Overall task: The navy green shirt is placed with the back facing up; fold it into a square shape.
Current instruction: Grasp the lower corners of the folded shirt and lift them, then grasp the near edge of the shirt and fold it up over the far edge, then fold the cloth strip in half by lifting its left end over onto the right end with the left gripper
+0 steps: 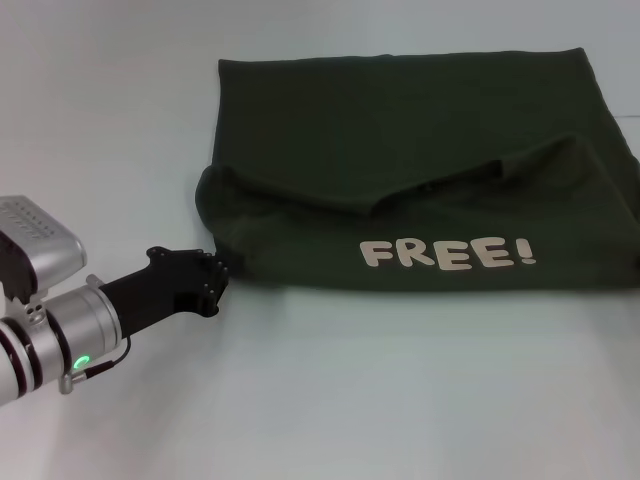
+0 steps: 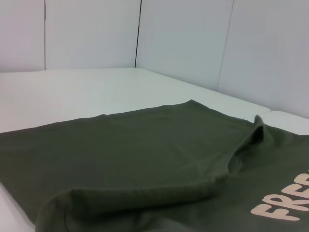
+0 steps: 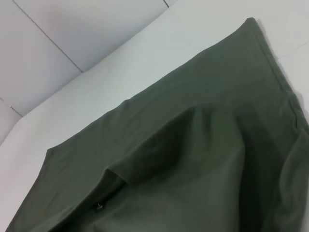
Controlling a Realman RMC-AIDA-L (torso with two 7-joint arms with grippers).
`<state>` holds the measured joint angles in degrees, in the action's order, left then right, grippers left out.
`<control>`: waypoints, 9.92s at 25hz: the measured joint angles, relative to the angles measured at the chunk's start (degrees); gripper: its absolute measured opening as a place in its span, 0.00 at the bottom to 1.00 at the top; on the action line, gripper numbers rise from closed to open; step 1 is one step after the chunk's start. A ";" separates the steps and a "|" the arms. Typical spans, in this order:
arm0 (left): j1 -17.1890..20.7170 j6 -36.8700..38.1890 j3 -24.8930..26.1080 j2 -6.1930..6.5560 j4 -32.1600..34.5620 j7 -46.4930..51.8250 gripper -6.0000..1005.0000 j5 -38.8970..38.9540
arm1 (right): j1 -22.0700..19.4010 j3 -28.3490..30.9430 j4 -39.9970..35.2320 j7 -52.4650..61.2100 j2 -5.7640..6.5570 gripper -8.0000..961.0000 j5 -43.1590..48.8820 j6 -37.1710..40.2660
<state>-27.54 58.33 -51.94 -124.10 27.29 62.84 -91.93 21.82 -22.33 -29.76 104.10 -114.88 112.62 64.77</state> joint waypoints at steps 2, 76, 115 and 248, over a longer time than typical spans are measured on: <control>0.28 0.18 0.00 0.02 0.19 0.31 0.01 0.00 | -0.30 0.03 0.03 -0.59 -0.10 0.02 -0.02 0.33; 6.75 40.76 23.86 3.30 11.16 27.11 0.01 -21.15 | -6.20 16.99 -7.68 -13.78 3.40 0.03 12.59 37.96; -15.55 -10.49 23.56 1.01 2.24 30.29 0.01 -20.15 | 23.10 5.38 6.66 -20.15 2.05 0.03 7.58 -20.25; 7.32 11.27 12.03 0.69 7.87 23.39 0.66 -18.03 | 2.87 4.21 -8.47 7.25 2.65 0.84 5.55 14.68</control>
<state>-20.21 69.60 -39.91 -123.41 35.16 86.23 -109.96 24.69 -18.12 -38.23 111.35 -112.23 118.17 79.45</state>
